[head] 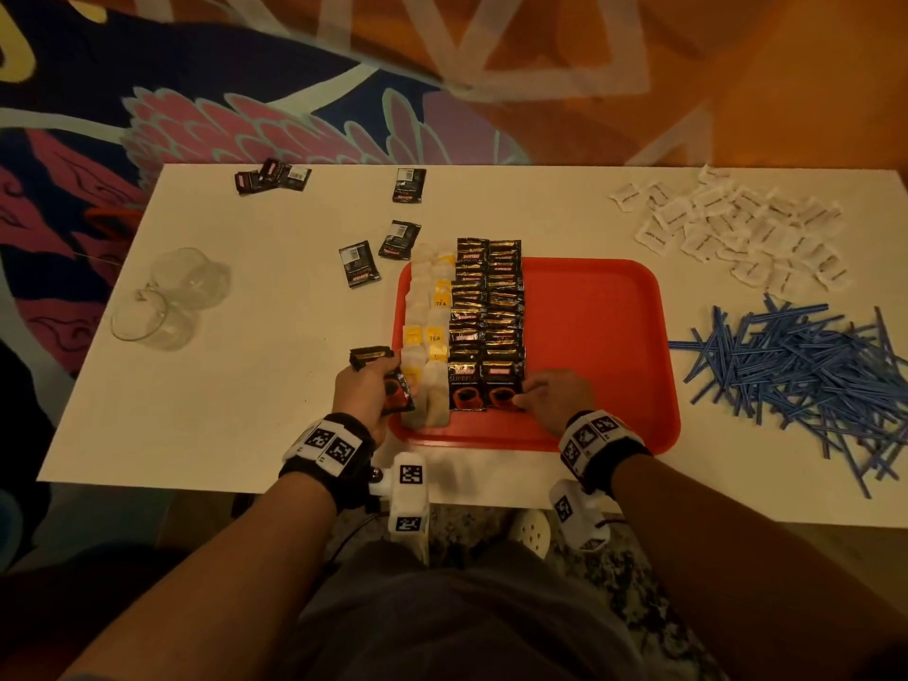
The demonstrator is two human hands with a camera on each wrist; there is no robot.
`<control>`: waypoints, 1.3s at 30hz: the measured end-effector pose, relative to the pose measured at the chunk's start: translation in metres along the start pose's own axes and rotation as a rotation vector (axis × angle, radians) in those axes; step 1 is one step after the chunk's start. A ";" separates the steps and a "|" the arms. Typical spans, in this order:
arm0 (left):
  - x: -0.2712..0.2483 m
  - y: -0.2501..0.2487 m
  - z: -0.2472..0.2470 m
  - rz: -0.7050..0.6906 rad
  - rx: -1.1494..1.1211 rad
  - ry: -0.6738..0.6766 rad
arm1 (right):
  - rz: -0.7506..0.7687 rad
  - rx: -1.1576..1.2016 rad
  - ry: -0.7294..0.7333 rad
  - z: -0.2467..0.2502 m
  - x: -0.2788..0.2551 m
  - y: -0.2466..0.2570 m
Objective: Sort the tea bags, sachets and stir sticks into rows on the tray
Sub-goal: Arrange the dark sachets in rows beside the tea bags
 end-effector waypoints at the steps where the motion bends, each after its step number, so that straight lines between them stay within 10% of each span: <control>1: 0.000 0.001 0.001 0.004 0.014 0.001 | -0.015 -0.006 0.006 -0.001 0.002 -0.004; 39: -0.019 0.009 -0.022 -0.005 0.201 0.156 | 0.121 0.234 -0.019 0.006 -0.018 0.025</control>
Point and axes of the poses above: each hand's wrist, its own x-axis towards the middle knuckle, its own z-axis out of the back of the hand, y = z × x, the point moved 1 cm from there along x, towards the middle knuckle, and after that the axes turned 8 degrees about z, right-handed, at the moved point
